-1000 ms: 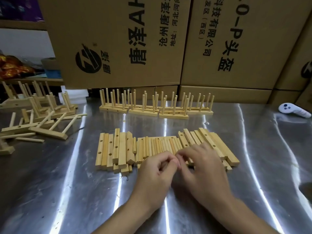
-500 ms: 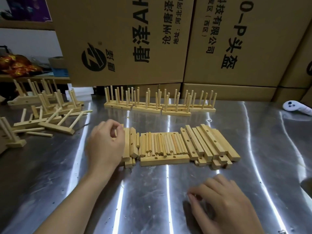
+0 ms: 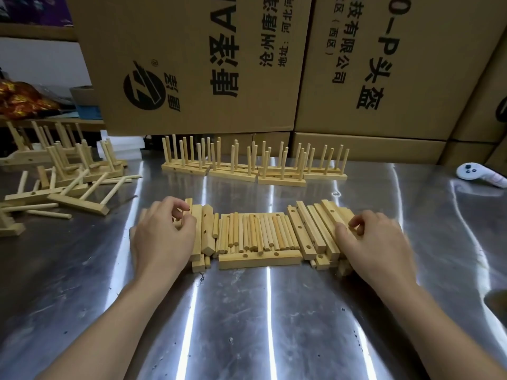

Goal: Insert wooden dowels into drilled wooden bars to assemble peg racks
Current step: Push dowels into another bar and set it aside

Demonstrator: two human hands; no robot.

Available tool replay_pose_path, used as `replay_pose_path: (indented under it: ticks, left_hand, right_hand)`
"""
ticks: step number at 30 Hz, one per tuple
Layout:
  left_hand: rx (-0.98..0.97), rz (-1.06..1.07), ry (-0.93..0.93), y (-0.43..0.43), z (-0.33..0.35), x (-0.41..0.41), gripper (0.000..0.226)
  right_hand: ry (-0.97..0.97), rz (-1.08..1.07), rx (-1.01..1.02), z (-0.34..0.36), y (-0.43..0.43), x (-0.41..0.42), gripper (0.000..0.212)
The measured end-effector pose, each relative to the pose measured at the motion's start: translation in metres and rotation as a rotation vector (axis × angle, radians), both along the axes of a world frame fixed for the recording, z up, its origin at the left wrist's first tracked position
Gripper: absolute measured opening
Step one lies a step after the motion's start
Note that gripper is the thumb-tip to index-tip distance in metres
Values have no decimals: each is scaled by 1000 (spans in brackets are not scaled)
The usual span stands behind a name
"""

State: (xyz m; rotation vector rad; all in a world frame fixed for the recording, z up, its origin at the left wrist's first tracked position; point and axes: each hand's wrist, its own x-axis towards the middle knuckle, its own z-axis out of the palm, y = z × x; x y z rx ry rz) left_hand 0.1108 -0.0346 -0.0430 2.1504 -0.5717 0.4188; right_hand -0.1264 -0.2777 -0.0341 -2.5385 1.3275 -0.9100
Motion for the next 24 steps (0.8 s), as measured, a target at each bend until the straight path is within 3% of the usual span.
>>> replay_pose_path:
  ticks: [4,6,8,10,13,17,19,24]
  left_hand:
    - [-133,-2,-7,0,8,-7,14]
    - [-238,-35,-61,1,14,-13,18]
    - [-371,-134,-73,1,22,-25,21]
    - [-477,-276,11,-2,30,-45,22]
    - [-561,-496,335,-15,30,-82,10]
    - [-691,-617,776,-29,13,-120,24]
    - [-770,-638,914,-31,8,-123,22]
    - [-912,-703,1005,-34,9,-114,20]
  right_hand:
    - [19,-9,-58,2,-1,-6,32]
    - [-92,-10,-58,8,-2,-8,32]
    - [-388,112,109,17,1,-9,32]
    - [-648,337,408,27,16,-5,32]
    - [-695,667,663,31,54,9,24]
    - [-595,820,510,15,95,24,5]
    - [-539,783,413,5,102,27,10]
    - [-609,704,335,-1,96,28,24]
